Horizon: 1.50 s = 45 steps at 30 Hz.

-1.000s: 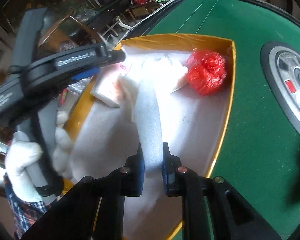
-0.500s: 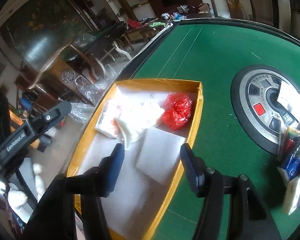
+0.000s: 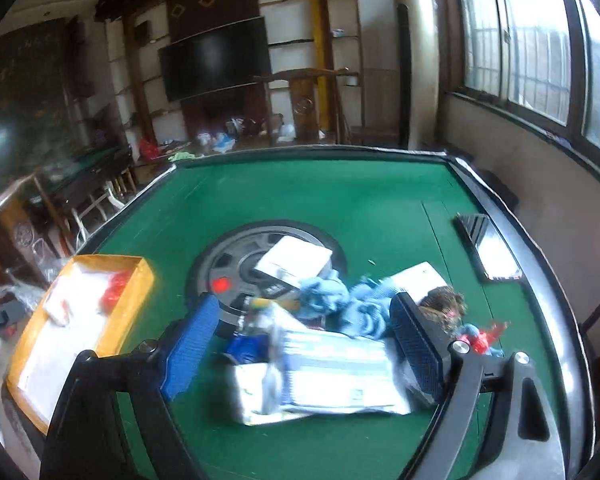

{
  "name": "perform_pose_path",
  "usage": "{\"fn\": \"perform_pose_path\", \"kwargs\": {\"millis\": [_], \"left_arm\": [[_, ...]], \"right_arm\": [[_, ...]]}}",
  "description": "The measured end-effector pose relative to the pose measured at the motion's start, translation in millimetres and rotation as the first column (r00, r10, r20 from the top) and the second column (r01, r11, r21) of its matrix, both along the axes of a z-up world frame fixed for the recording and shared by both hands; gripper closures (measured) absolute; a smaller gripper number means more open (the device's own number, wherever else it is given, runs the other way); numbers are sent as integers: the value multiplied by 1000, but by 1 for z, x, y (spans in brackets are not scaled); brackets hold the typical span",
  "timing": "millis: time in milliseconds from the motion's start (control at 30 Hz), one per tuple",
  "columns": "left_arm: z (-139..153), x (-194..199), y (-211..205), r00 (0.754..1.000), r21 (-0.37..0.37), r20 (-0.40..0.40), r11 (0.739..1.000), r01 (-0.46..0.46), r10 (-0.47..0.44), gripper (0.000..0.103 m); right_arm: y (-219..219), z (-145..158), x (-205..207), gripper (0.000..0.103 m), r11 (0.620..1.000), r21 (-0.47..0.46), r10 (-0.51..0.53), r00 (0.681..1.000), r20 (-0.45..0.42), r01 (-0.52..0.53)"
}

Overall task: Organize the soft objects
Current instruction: 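Release the foam strip into the tray with the right tool while the left tool returns to the pile, then grasp the blue wet-wipes pack with the left tool while the right tool reaches for the lemon-print tissue pack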

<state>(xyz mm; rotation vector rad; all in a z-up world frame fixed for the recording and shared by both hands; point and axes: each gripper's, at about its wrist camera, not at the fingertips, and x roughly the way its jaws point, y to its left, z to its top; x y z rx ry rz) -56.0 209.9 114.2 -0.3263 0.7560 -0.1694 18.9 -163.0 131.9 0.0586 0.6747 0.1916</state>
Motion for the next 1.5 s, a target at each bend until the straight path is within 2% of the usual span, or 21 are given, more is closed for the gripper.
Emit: {"fn": "perform_pose_path", "kwargs": {"millis": [200,333,500,567,667,733,767,833,867,900,933,967,1067,1133,1167,1233,1333,1500], "left_arm": [[-25,25,-78,988,-27,-100,993,115,-117,31],[-37,35,-121,976,0,-138,986,167,-166,31],[-54,57,-156,969,2,-158,981,195,-192,31],[-61,72,-167,968,-17,-149,979,201,-201,31],[-68,87,-194,962,4,-122,969,247,-245,31],[-74,88,-211,931,-28,-150,943,331,-331,30],[-78,85,-219,905,-67,-172,921,383,-389,31],[-83,68,-235,810,-197,-202,833,518,-551,30],[-81,55,-242,768,-225,-198,791,569,-609,30],[-76,41,-246,742,-214,-182,763,610,-645,30],[-71,29,-248,733,-180,-173,753,633,-658,30],[-66,22,-247,741,-142,-173,760,634,-649,30],[-58,20,-242,812,-22,-165,825,565,-560,30],[-57,29,-236,851,11,-161,861,508,-500,30],[-56,35,-233,858,10,-157,868,496,-488,30],[-54,44,-233,871,65,-147,874,481,-469,29],[-53,57,-248,860,176,-142,842,509,-490,29],[-70,86,-287,797,275,-220,748,603,-562,29]], "right_arm": [[-81,-36,19,19,978,167,-113,989,-91,127],[-119,-60,22,19,947,274,-142,984,-107,167],[-148,-78,27,19,888,418,-131,978,-162,189],[-153,-78,25,19,881,435,-123,979,-164,184],[-151,-75,22,19,880,443,-113,982,-154,171],[-150,-74,21,19,880,443,-113,982,-152,169],[-151,-75,20,19,878,448,-112,982,-152,170],[-152,-75,20,19,873,455,-115,981,-154,173],[-153,-76,21,19,870,459,-119,981,-153,177],[-154,-76,20,19,868,462,-123,981,-152,181],[-156,-76,20,19,866,465,-127,980,-151,183],[-156,-76,20,19,863,470,-128,980,-150,184],[-155,-75,20,19,862,473,-128,981,-148,184],[-155,-75,19,19,861,473,-129,980,-149,185],[-156,-76,19,19,860,474,-131,980,-152,188],[-158,-78,19,19,856,478,-134,978,-162,196],[-161,-80,19,19,850,486,-135,976,-171,203],[-163,-81,19,19,848,488,-136,975,-175,206]]}}
